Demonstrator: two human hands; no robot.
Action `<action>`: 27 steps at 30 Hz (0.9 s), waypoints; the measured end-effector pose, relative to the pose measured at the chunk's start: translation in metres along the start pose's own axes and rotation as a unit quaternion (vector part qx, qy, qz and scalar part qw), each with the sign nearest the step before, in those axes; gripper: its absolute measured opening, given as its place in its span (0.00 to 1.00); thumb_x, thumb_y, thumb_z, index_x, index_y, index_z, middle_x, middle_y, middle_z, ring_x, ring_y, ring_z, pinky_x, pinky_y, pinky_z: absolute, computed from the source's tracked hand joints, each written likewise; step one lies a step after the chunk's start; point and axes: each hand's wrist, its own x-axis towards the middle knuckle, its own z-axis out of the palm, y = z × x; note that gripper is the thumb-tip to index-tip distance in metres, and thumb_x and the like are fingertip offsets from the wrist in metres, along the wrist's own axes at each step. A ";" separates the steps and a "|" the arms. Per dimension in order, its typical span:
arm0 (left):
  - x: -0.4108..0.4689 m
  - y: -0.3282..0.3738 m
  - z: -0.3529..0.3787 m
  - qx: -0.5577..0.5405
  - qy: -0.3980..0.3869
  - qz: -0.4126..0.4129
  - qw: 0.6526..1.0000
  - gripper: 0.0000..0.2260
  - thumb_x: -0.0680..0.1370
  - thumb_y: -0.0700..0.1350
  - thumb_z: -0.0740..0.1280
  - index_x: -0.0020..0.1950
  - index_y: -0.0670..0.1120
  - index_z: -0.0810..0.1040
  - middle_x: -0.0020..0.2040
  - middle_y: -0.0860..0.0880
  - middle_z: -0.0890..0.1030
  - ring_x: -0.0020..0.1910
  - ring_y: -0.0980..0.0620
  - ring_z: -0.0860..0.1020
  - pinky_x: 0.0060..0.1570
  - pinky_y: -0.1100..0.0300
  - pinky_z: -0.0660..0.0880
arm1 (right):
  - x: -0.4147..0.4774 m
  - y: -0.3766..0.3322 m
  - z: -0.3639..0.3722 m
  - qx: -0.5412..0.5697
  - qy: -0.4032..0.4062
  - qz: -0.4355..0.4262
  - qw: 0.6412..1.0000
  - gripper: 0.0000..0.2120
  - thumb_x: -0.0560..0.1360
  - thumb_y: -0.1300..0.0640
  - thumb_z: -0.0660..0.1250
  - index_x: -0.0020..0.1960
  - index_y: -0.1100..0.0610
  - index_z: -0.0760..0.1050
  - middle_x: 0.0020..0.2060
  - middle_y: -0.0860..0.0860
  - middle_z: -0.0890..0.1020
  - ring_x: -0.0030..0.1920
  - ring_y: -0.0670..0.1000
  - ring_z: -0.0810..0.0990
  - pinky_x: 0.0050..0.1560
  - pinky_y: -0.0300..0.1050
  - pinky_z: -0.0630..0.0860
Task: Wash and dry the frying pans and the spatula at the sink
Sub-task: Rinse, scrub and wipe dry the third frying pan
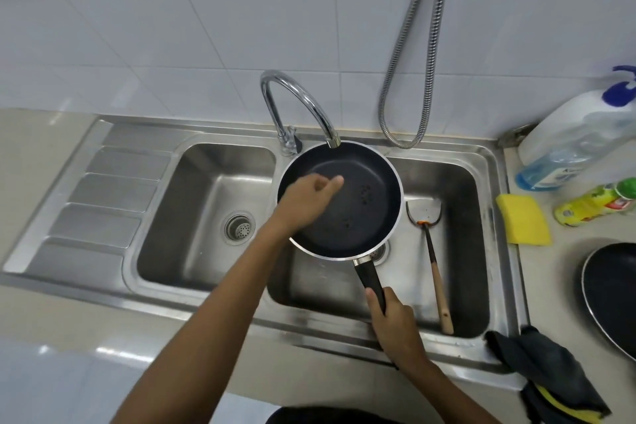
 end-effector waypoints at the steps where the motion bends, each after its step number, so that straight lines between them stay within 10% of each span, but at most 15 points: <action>1: 0.014 0.003 -0.009 0.040 0.050 0.026 0.998 0.23 0.81 0.60 0.64 0.62 0.42 0.80 0.60 0.44 0.82 0.60 0.46 0.80 0.60 0.54 0.73 | 0.000 0.000 0.001 -0.005 0.007 -0.003 1.000 0.26 0.76 0.28 0.50 0.48 0.49 0.72 0.33 0.51 0.79 0.36 0.54 0.81 0.41 0.57 0.80; 8: 0.087 -0.003 -0.032 0.274 0.089 0.067 0.955 0.28 0.81 0.41 0.63 0.79 0.39 0.57 0.82 0.39 0.52 0.81 0.39 0.54 0.76 0.39 0.58 | -0.003 -0.004 0.001 -0.033 0.020 0.002 0.999 0.25 0.77 0.29 0.50 0.51 0.49 0.72 0.36 0.51 0.80 0.38 0.54 0.81 0.42 0.58 0.81; 27: 0.062 -0.053 0.009 0.275 0.157 0.084 0.945 0.28 0.79 0.44 0.68 0.76 0.36 0.63 0.81 0.34 0.55 0.81 0.36 0.53 0.76 0.43 0.63 | -0.001 -0.002 0.002 -0.027 0.036 -0.014 0.999 0.37 0.71 0.20 0.42 0.49 0.50 0.71 0.33 0.51 0.79 0.34 0.53 0.80 0.40 0.57 0.80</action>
